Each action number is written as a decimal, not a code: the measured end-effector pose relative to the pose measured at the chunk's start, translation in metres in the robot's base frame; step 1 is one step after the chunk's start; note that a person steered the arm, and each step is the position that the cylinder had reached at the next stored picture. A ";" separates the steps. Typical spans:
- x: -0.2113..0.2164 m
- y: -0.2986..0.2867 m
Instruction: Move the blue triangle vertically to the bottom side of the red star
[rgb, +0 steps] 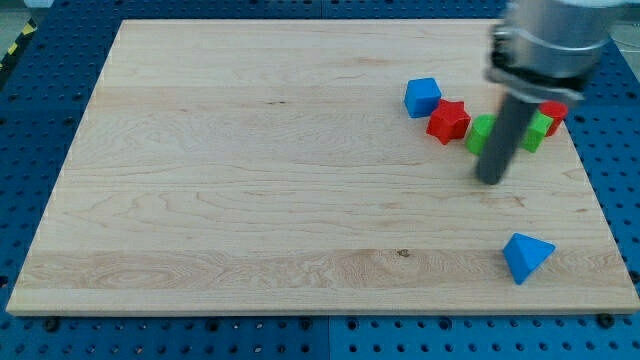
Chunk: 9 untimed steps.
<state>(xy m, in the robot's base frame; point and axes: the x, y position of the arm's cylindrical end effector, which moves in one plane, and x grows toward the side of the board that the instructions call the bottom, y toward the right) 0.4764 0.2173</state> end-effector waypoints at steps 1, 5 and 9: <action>0.031 0.075; 0.115 -0.033; 0.090 -0.155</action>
